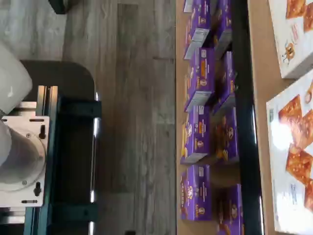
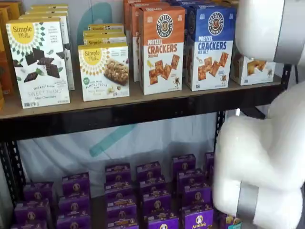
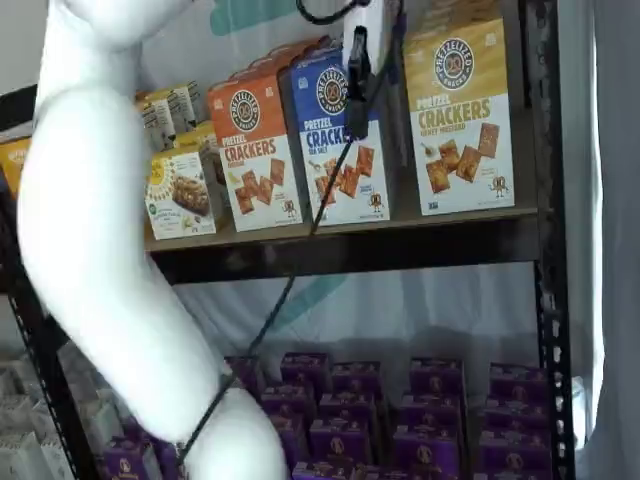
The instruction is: Retrieve the yellow and white box located on the top shelf, the sixth one from the left
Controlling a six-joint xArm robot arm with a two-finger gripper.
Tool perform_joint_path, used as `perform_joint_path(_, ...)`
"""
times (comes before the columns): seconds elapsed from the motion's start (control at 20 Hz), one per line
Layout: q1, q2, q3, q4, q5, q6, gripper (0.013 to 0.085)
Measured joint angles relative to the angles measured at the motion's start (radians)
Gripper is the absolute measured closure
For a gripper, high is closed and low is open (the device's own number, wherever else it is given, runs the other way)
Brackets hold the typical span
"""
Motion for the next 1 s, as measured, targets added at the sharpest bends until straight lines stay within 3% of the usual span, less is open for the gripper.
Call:
perform_joint_path(0.15, 0.025, -0.042, 0.037, -0.068, -0.052, -0.010, 0.0130)
perform_joint_path(0.4, 0.001, -0.071, 0.062, -0.058, -0.067, -0.027, 0.0130)
perform_joint_path(0.5, -0.027, -0.071, 0.056, -0.014, -0.062, -0.034, 0.0130)
perform_joint_path(0.75, -0.117, -0.107, 0.094, 0.165, -0.134, -0.045, 0.0130)
perform_joint_path(1.0, -0.157, -0.154, 0.157, 0.286, -0.260, -0.057, 0.0130)
